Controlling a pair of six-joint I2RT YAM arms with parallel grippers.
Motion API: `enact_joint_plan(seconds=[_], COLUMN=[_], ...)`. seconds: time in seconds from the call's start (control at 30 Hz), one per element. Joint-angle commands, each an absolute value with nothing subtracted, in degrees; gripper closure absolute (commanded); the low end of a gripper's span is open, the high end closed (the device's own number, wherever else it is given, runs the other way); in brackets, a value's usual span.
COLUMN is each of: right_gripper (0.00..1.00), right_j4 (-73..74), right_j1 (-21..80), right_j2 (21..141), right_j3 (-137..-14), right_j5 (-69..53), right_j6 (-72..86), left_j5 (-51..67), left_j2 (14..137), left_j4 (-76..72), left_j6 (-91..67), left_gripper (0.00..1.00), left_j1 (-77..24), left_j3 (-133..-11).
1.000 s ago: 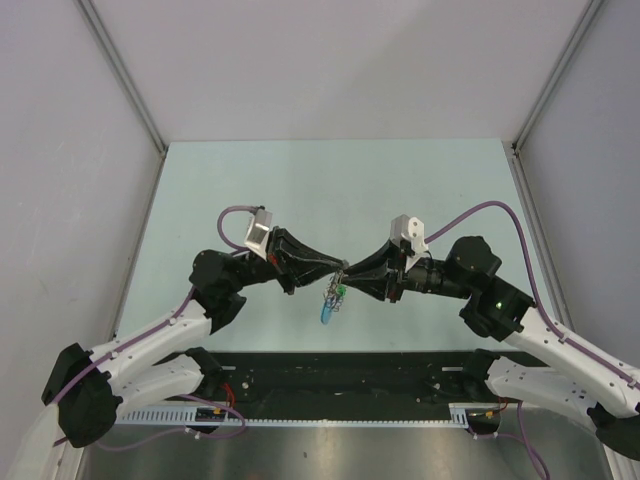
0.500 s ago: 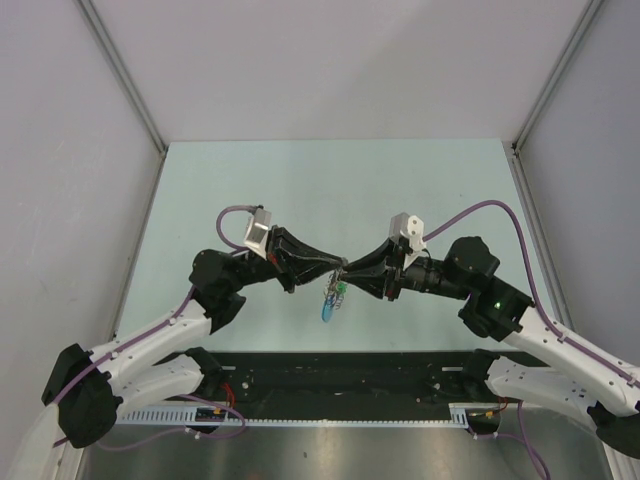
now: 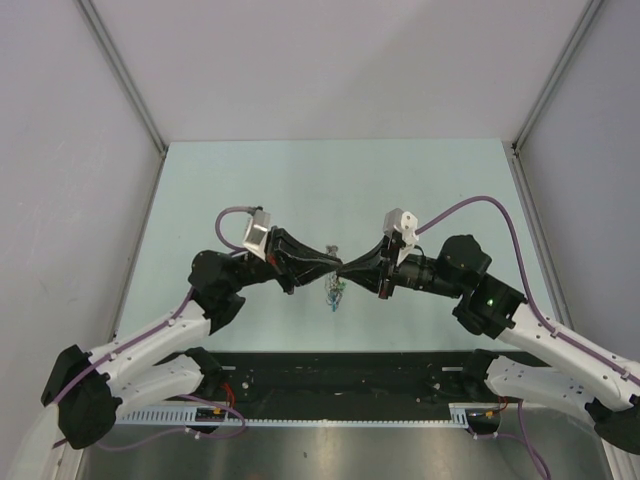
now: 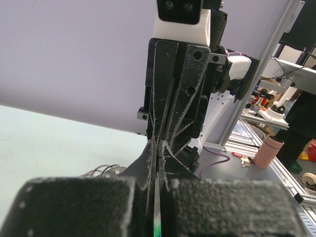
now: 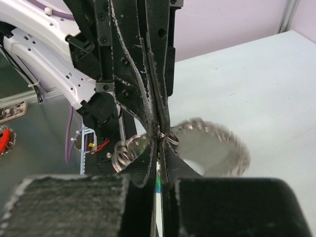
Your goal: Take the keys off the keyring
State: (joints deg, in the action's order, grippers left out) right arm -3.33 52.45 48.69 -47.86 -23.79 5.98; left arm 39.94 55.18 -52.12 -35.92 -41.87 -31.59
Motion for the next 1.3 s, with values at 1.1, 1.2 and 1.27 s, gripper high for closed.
enact_joint_plan(seconds=[1.1,1.2,1.27], right_gripper=[1.0,1.0,1.0], right_j4=[44.4,45.3,45.7], right_j1=[47.0,47.0,46.9], right_j2=[57.8,59.1,59.9], right_j3=[-72.1,-73.3,-73.7], right_j5=[-32.7,-33.0,-33.2], right_j6=[-13.2,-12.7,-12.6], left_j5=[56.2,58.4,60.9], left_j2=[59.6,60.9,62.0], left_j4=[1.9,0.9,0.2], left_j6=[1.5,0.4,0.4], left_gripper=[0.53,0.53,0.53], left_j1=[-40.6,-40.6,-40.7], left_j3=[-54.4,-54.4,-54.4])
